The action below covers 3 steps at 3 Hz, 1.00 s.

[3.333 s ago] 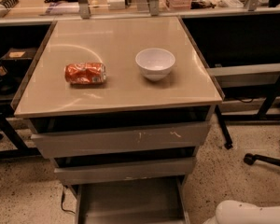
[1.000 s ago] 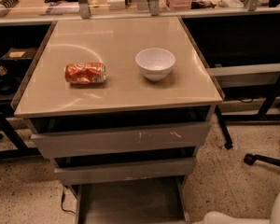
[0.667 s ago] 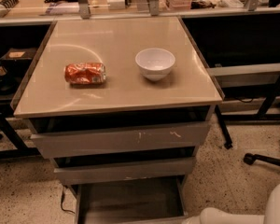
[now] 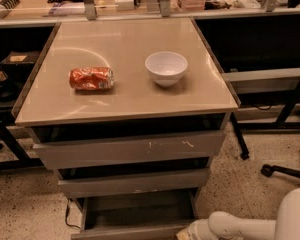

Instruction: Close bottom drawer

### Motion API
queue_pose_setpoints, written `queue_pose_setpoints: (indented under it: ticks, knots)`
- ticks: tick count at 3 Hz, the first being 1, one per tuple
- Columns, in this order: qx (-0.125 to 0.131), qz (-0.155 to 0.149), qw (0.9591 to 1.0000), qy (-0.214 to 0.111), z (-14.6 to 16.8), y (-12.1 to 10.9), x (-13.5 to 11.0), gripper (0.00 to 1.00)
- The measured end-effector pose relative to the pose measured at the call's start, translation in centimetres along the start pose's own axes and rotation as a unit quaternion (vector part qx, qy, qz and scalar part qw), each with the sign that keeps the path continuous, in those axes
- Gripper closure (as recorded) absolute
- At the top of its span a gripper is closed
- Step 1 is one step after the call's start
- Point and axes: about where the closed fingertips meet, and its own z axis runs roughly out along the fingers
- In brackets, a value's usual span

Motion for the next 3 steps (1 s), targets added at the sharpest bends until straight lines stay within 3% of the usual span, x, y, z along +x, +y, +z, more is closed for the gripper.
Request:
queue_pose_setpoints:
  ticks: [3]
  knots:
    - [0.027, -0.027, 0.9985, -0.038, 1.2, -2.7, -7.0, 1.00]
